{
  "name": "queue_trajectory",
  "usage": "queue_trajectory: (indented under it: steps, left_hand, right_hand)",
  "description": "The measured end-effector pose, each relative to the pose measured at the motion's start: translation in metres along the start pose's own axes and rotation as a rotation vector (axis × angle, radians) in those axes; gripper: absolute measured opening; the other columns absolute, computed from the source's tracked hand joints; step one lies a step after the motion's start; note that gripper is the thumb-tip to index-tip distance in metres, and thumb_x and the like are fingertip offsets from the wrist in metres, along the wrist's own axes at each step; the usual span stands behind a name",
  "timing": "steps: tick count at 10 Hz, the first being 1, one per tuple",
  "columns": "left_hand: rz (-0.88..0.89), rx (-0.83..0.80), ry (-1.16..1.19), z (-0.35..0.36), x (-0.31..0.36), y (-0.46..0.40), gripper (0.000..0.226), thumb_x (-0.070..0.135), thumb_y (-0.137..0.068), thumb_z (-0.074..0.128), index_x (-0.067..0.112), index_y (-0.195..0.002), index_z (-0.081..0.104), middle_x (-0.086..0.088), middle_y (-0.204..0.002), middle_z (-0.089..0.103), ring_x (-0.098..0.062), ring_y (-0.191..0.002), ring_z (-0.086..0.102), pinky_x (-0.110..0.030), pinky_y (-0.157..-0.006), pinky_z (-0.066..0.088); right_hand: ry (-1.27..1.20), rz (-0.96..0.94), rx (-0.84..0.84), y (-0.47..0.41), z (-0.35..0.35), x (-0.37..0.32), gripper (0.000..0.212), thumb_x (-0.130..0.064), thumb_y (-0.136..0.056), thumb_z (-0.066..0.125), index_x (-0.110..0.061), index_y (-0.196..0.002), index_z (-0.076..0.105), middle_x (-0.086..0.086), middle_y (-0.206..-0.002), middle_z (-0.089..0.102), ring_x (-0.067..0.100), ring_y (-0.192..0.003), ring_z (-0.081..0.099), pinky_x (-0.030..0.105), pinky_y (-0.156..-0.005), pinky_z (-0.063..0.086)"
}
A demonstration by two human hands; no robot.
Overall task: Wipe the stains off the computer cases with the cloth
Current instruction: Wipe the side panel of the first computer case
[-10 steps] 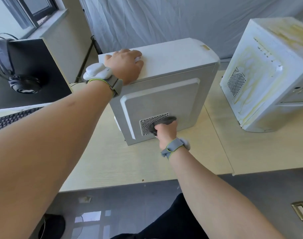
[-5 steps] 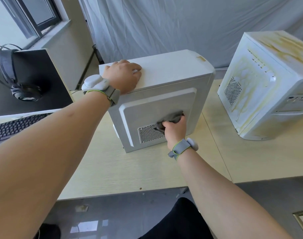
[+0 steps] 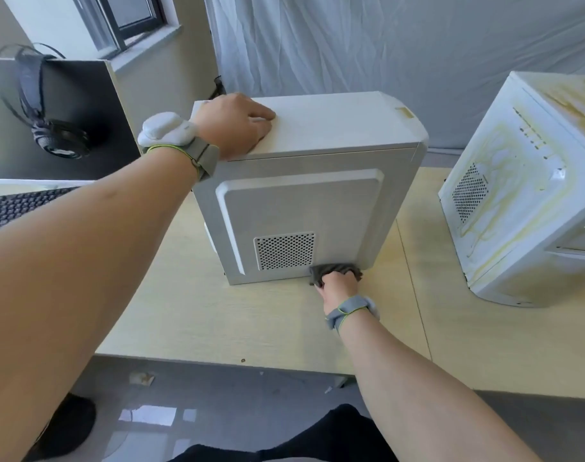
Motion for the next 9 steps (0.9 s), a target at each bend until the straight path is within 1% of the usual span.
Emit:
queue_trajectory:
  steps: [1,2,3,4,5,6,7,8,9]
  left_hand:
    - [0.013,0.0,0.013,0.003,0.001,0.0,0.039,0.044,-0.093,0.046,0.048,-0.126,0.066,0.013,-0.142,0.055,-0.019,-0.133,0.048,-0.037,-0.115,0.033]
    - [0.031,-0.013,0.031,0.001,-0.001,-0.002,0.038,0.044,-0.094,0.048,0.047,-0.127,0.066,0.014,-0.145,0.054,-0.017,-0.136,0.045,-0.037,-0.117,0.031]
    - [0.048,-0.04,0.038,0.001,-0.004,-0.001,0.04,0.048,-0.092,0.048,0.047,-0.128,0.065,0.014,-0.146,0.053,-0.016,-0.138,0.043,-0.036,-0.12,0.028]
    - [0.039,-0.034,0.042,-0.001,-0.007,0.0,0.041,0.05,-0.091,0.049,0.047,-0.128,0.065,0.013,-0.148,0.053,-0.014,-0.14,0.043,-0.035,-0.121,0.027]
    - [0.046,-0.016,0.037,-0.002,-0.002,0.001,0.036,0.043,-0.096,0.052,0.044,-0.129,0.066,0.014,-0.147,0.053,-0.014,-0.14,0.042,-0.03,-0.12,0.025]
    - [0.027,-0.014,0.035,-0.002,0.0,0.001,0.035,0.044,-0.097,0.053,0.045,-0.13,0.066,0.015,-0.148,0.052,-0.014,-0.142,0.041,-0.027,-0.12,0.023]
    - [0.0,-0.047,0.034,-0.006,0.001,0.0,0.035,0.045,-0.097,0.053,0.047,-0.13,0.065,0.015,-0.149,0.051,-0.015,-0.142,0.04,-0.032,-0.122,0.024]
    - [-0.012,-0.102,-0.004,-0.009,0.003,0.001,0.035,0.047,-0.099,0.051,0.05,-0.133,0.061,0.015,-0.152,0.048,-0.017,-0.142,0.039,-0.034,-0.122,0.025]
    - [-0.069,-0.162,-0.024,-0.007,0.005,0.002,0.038,0.045,-0.103,0.046,0.048,-0.141,0.054,0.012,-0.159,0.039,-0.019,-0.148,0.032,-0.034,-0.123,0.021]
  right_hand:
    - [-0.545,0.213,-0.365,0.019,0.026,0.004,0.022,0.013,-0.091,0.048,-0.003,-0.098,0.062,0.02,-0.103,0.065,0.032,-0.089,0.066,0.04,-0.071,0.061]
    - [-0.5,0.187,-0.394,0.025,0.015,-0.005,0.027,0.014,-0.097,0.04,-0.003,-0.091,0.061,0.016,-0.093,0.065,0.024,-0.078,0.065,0.033,-0.056,0.058]
    - [-0.553,0.166,-0.296,0.013,-0.019,-0.015,0.027,0.015,-0.096,0.038,-0.004,-0.091,0.056,0.016,-0.095,0.061,0.026,-0.078,0.061,0.035,-0.054,0.055]
    - [-0.52,0.116,-0.18,0.003,-0.048,-0.023,0.024,0.011,-0.091,0.047,-0.005,-0.107,0.054,0.015,-0.104,0.058,0.025,-0.077,0.06,0.037,-0.071,0.055]
    - [-0.359,0.033,-0.157,0.015,-0.064,-0.041,0.019,0.007,-0.087,0.053,-0.007,-0.1,0.054,0.011,-0.094,0.057,0.023,-0.07,0.059,0.036,-0.08,0.053]
    - [-0.235,-0.062,-0.079,0.039,-0.073,-0.076,0.014,0.003,-0.084,0.056,-0.009,-0.08,0.052,0.008,-0.078,0.055,0.026,-0.069,0.056,0.036,-0.076,0.051]
    - [-0.242,-0.127,-0.029,0.06,-0.084,-0.123,0.007,-0.001,-0.083,0.057,-0.007,-0.081,0.054,0.008,-0.073,0.052,0.025,-0.067,0.048,0.034,-0.069,0.045]
    - [-0.269,-0.282,0.01,0.086,-0.095,-0.165,0.012,-0.002,-0.074,0.058,-0.011,-0.075,0.05,0.006,-0.071,0.04,0.022,-0.068,0.034,0.036,-0.058,0.03]
    - [-0.201,-0.451,-0.022,0.11,-0.105,-0.189,0.025,-0.001,-0.072,0.056,-0.017,-0.068,0.037,0.002,-0.066,0.029,0.02,-0.068,0.025,0.034,-0.057,0.022]
Point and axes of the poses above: each hand's wrist, its own y-axis away from the middle knuckle, its own z-axis out of the palm, x = y × z, the point moved 2 cm from there along -y, towards the middle knuckle
